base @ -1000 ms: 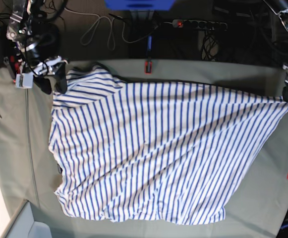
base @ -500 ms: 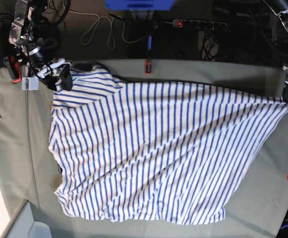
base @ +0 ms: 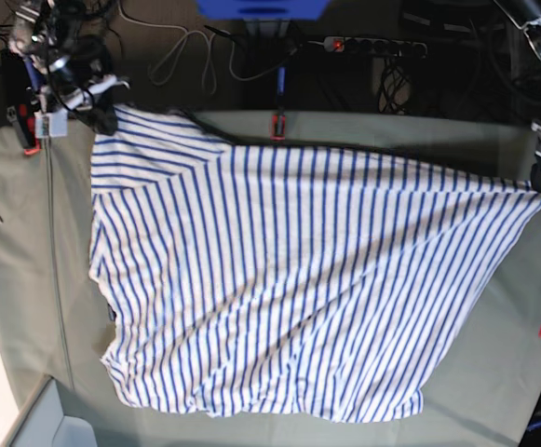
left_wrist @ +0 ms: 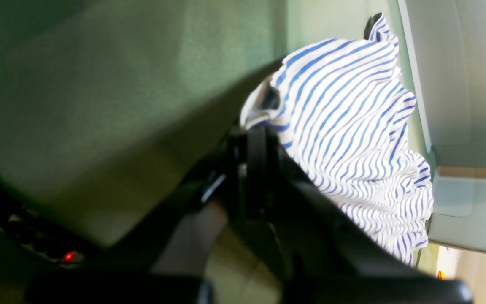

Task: Layout the t-shirt on the table in an organized manner, then fold the t-shirt properly
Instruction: 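Pull the shirt edge taut between both grippers, smoothing it flat, then fold the held shirt edge over onto the shirt body with both grippers, then regrasp the folded edge with both grippers, then drag the folded edge away from the shirt body with both grippers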

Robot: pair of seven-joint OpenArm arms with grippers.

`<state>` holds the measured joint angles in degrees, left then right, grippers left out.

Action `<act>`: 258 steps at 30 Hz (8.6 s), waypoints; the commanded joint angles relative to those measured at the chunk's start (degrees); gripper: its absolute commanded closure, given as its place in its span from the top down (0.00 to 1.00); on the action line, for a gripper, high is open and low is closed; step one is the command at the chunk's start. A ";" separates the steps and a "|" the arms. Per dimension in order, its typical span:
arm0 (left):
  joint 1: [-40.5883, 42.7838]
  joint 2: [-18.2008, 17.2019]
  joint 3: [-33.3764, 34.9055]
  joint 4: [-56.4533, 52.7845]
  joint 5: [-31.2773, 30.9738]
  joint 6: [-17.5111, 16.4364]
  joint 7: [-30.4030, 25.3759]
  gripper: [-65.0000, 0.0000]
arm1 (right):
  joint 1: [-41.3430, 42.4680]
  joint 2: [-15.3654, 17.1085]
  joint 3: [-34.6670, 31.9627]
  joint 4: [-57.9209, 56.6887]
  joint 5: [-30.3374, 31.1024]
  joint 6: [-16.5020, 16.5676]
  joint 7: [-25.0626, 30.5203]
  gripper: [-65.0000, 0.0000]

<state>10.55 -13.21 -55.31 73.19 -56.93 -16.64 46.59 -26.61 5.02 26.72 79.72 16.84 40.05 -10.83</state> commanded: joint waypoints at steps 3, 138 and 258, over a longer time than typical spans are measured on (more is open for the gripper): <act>1.98 -1.16 -0.30 1.49 -1.67 -0.45 -0.92 0.00 | -2.80 0.48 2.77 7.44 1.40 -0.05 1.82 0.00; -24.30 -5.38 28.63 -29.45 12.75 0.25 -26.76 0.00 | 34.48 2.94 10.42 -18.58 -21.63 -0.05 1.73 0.69; -17.36 -3.18 -1.35 4.66 16.18 0.25 3.13 0.46 | 14.26 -2.25 7.70 13.77 -9.50 -0.05 -0.64 0.46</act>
<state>-6.11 -15.55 -56.90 77.17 -39.94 -16.21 49.47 -13.15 2.24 34.54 92.66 6.57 40.12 -12.86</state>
